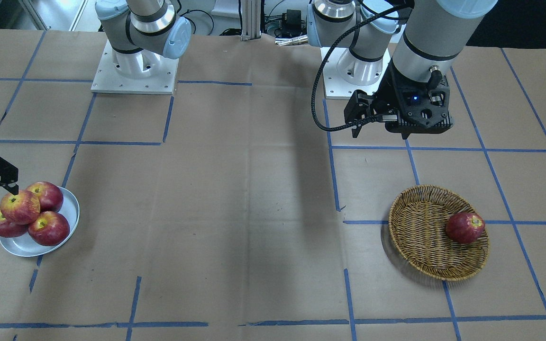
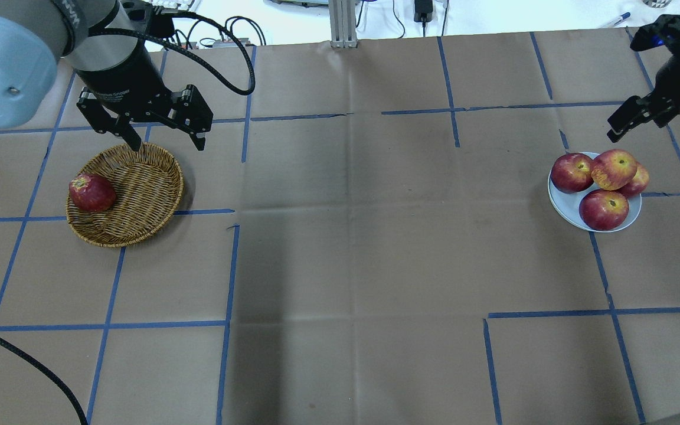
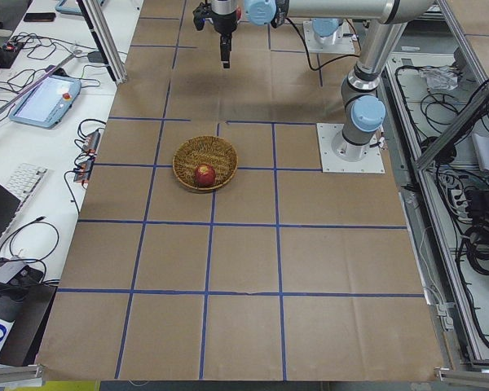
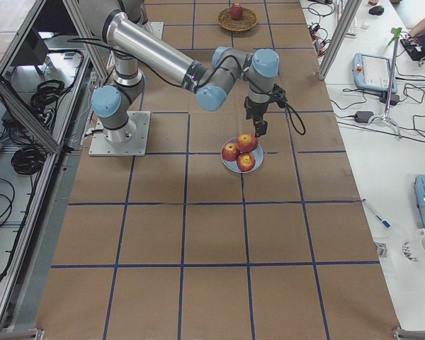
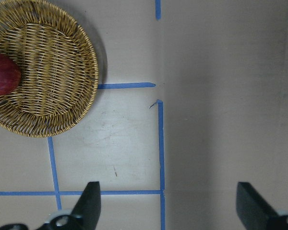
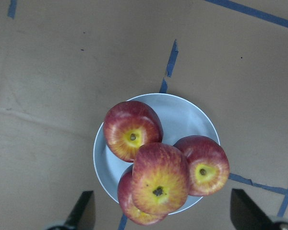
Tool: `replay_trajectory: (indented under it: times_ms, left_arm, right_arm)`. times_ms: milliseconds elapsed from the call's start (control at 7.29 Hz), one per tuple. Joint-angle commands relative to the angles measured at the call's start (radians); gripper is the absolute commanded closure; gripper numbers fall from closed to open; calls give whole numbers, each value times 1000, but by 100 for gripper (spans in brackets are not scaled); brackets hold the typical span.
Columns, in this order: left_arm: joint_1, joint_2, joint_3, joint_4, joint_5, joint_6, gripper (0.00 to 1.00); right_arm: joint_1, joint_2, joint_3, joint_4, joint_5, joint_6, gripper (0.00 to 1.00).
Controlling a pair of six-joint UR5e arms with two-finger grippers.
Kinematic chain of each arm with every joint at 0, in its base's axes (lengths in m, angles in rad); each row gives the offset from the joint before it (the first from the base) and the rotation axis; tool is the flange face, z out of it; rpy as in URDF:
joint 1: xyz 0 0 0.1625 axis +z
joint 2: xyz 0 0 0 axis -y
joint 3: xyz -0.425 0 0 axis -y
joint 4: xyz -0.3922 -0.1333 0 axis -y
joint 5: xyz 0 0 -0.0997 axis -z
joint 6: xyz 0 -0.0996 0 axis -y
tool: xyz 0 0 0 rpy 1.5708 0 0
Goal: Transfer apple from basket to plate
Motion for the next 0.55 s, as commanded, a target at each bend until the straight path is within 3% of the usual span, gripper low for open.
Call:
replay_trajectory:
  times_ms: [0,411]
  left_arm:
    - [0,0,0,0,-1,0,1]
    - [0,0,0,0,-1,0,1]
  right_arm:
    - [111,-30,-91,163,0,141,0]
    - [267,-149,-79,277,-2,411,0]
